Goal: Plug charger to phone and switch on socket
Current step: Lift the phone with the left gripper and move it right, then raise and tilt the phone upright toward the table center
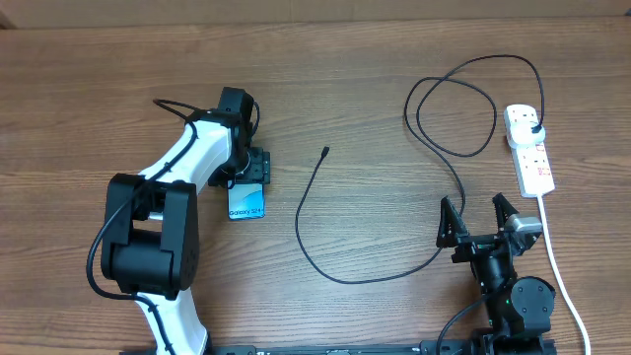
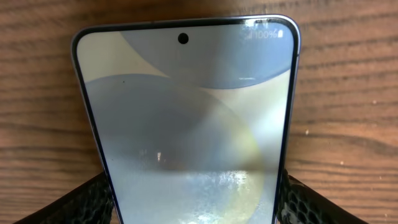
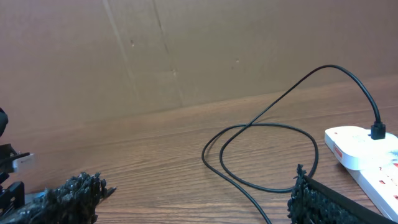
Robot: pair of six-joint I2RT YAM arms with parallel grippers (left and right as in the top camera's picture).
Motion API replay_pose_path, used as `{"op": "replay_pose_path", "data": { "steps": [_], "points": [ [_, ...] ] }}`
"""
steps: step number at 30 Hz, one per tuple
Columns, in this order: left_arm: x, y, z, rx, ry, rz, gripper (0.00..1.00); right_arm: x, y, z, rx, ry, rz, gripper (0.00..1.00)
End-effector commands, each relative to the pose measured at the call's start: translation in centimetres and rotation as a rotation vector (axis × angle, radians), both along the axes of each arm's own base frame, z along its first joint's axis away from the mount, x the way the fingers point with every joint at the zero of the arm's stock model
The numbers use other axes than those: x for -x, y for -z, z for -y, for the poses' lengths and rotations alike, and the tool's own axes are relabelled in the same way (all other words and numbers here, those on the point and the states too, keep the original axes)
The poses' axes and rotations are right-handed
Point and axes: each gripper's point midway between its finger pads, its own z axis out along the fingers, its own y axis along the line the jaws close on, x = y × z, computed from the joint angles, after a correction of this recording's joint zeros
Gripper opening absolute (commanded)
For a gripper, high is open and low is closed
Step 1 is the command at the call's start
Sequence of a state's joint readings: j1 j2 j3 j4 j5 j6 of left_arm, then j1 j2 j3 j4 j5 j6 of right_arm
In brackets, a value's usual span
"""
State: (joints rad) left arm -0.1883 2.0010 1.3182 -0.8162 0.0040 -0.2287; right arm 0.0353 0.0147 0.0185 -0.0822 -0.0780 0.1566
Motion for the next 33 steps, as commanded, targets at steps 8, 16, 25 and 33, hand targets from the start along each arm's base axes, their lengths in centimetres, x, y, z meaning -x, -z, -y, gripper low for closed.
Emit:
{"op": "replay_pose_path", "data": {
  "steps": [8, 16, 25, 33],
  "points": [
    [0.3, -2.1, 2.0, 0.08, 0.01, -0.092, 0.78, 0.0, 0.2, 0.0, 0.005, 0.003, 0.005, 1.0],
    [-0.3, -5.9, 4.6, 0.22, 0.016, -0.112, 0.77, 0.0, 0.2, 0.0, 0.005, 0.003, 0.005, 1.0],
    [1.4, -7.3, 7.9, 0.432, 0.013, -0.199, 0.73, 0.0, 0.2, 0.0, 0.005, 0.003, 0.005, 1.0],
    [2.4, -8.8, 10.1, 0.585, 0.006, -0.257, 0.66, 0.0, 0.2, 0.0, 0.005, 0.003, 0.005, 1.0]
  ]
}}
